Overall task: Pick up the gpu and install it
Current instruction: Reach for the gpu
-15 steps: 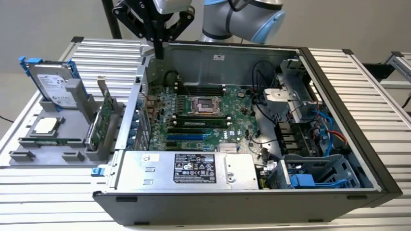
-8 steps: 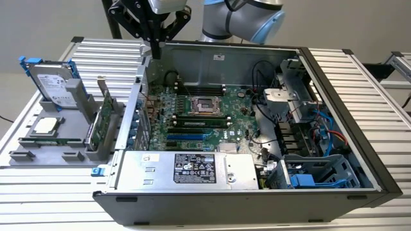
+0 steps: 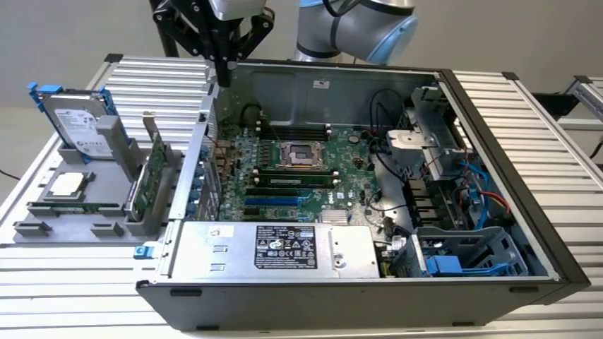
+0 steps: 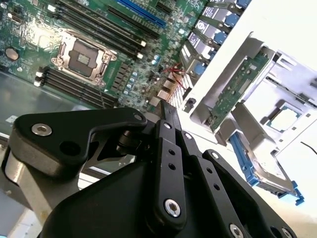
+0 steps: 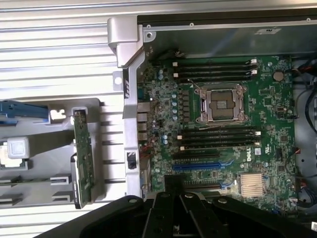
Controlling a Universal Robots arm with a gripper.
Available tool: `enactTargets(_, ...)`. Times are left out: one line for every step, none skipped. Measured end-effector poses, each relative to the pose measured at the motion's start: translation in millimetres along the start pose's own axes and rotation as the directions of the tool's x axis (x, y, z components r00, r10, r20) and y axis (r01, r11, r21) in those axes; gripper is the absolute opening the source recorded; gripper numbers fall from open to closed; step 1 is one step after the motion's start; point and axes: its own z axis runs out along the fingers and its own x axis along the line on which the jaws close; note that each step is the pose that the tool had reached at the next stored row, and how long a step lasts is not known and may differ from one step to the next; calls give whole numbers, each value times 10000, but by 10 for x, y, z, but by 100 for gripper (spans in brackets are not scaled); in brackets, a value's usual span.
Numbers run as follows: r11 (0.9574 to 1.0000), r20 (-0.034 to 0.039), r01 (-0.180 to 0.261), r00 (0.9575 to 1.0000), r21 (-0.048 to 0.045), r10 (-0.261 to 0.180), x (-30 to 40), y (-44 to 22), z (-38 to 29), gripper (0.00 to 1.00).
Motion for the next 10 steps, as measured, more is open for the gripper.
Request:
enactTargets(10000, 0, 0, 10000, 0, 0, 9, -1, 0, 0)
enactTargets(10000, 0, 0, 10000, -1, 0, 17, -2, 0, 0)
enactTargets(10000, 0, 0, 10000, -1, 0, 26, -3, -1, 0)
enactTargets(10000, 0, 0, 10000, -2, 0, 36, -4, -1, 0)
enactTargets(10000, 0, 0, 10000, -2, 0, 46, -5, -1, 0)
enactTargets(10000, 0, -1, 10000, -2, 1, 56, -6, -1, 0)
enactTargets(10000, 0, -1, 10000, -4, 1, 65, -8, -2, 0)
enactTargets(10000, 0, -1, 10000, -4, 1, 75, -9, -2, 0)
enactTargets(10000, 0, -1, 10000, -5, 1, 84, -10, -2, 0)
enactTargets(10000, 0, 0, 10000, -7, 0, 94, -11, -2, 0)
